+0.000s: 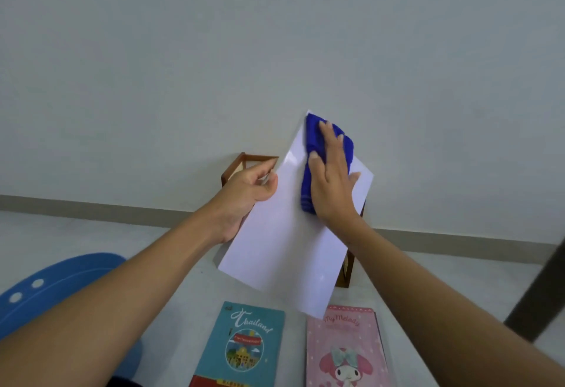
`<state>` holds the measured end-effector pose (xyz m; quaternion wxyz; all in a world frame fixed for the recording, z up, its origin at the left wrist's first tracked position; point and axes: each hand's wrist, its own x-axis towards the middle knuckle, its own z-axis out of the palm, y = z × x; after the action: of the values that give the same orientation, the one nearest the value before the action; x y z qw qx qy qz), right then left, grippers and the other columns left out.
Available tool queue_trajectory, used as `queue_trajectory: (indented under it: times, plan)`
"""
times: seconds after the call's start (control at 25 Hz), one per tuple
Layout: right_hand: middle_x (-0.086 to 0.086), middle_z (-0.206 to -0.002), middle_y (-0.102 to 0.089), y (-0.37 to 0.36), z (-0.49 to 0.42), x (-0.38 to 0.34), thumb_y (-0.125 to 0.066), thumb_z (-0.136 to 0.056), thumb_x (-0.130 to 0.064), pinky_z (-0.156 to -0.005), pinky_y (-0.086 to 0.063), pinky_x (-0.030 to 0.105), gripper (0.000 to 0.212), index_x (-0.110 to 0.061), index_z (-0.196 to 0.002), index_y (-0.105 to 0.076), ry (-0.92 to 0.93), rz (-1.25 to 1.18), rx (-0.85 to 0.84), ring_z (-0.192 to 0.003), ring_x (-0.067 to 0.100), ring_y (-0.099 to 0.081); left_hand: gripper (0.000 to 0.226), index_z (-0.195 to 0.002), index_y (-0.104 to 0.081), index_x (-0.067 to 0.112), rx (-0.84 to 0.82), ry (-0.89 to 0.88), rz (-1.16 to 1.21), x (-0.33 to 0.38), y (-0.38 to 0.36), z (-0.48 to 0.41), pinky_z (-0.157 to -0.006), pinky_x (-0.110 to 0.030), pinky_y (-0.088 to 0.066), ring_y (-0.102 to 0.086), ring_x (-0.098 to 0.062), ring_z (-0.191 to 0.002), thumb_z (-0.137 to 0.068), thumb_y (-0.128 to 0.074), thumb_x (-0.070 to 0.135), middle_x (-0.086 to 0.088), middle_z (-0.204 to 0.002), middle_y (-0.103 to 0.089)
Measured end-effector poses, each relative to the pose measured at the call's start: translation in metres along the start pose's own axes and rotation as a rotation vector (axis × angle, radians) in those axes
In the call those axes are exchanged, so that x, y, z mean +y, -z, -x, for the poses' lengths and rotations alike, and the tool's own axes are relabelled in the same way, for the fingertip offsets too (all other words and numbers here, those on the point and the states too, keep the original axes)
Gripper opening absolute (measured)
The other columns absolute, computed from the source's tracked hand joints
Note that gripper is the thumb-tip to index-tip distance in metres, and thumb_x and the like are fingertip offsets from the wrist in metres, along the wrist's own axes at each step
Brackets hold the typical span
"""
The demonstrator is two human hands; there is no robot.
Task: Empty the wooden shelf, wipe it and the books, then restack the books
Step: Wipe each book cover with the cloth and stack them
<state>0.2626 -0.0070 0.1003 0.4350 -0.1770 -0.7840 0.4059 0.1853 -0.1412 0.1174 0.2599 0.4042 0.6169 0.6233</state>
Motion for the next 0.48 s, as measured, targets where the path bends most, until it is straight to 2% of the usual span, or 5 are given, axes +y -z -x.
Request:
queue_trajectory:
  times: [0.08, 0.16, 0.2, 0.28, 0.48]
  plan:
    - [-0.015, -0.158, -0.016, -0.005, 0.000, 0.011, -0.029, -0.103, -0.023, -0.114, 0.009, 0.055, 0.048, -0.035, -0.149, -0.020, -0.169, -0.064, 0.113, -0.147, 0.010, -0.007, 0.037, -0.134, -0.052, 0.017, -0.045, -0.001, 0.000, -0.002, 0.001, 0.001, -0.087, -0.018, -0.051, -0.064, -0.003, -0.102, -0.099, -0.044, 0.008, 0.022, -0.104, -0.069]
    - [-0.005, -0.155, -0.026, -0.009, -0.001, 0.027, -0.029, -0.103, -0.025, -0.116, -0.009, 0.058, 0.045, -0.033, -0.147, -0.022, -0.324, -0.115, 0.231, -0.143, 0.020, -0.024, 0.036, -0.132, -0.054, 0.017, -0.067, 0.008, 0.006, -0.003, 0.000, 0.001, -0.080, -0.019, -0.054, -0.066, -0.009, -0.094, -0.098, -0.045, 0.008, 0.008, -0.109, -0.069]
    - [-0.001, -0.151, -0.034, -0.007, 0.000, 0.033, -0.029, -0.103, -0.026, -0.113, -0.022, 0.055, 0.044, -0.033, -0.146, -0.023, -0.394, -0.148, 0.277, -0.137, 0.023, -0.035, 0.035, -0.130, -0.055, 0.018, -0.077, 0.011, 0.006, -0.003, 0.000, 0.000, -0.078, -0.020, -0.055, -0.067, -0.010, -0.092, -0.098, -0.046, 0.009, 0.005, -0.109, -0.069]
    - [0.003, -0.137, -0.047, -0.001, 0.000, 0.043, -0.029, -0.104, -0.023, -0.097, -0.038, 0.038, 0.041, -0.031, -0.144, -0.026, -0.495, -0.195, 0.310, -0.114, 0.022, -0.050, 0.033, -0.127, -0.057, 0.020, -0.095, 0.003, 0.005, -0.003, 0.000, 0.000, -0.075, -0.019, -0.054, -0.067, -0.008, -0.090, -0.097, -0.046, 0.010, 0.010, -0.104, -0.070]
    - [0.005, -0.120, -0.049, 0.021, 0.006, 0.057, -0.029, -0.099, -0.005, -0.066, -0.040, 0.024, 0.051, -0.029, -0.145, -0.025, -0.652, -0.196, 0.250, -0.095, 0.020, -0.050, 0.033, -0.115, -0.057, 0.035, -0.096, -0.021, -0.063, -0.007, 0.009, -0.002, -0.079, -0.007, -0.047, -0.061, 0.012, -0.091, -0.098, -0.046, 0.009, 0.032, -0.095, -0.066]
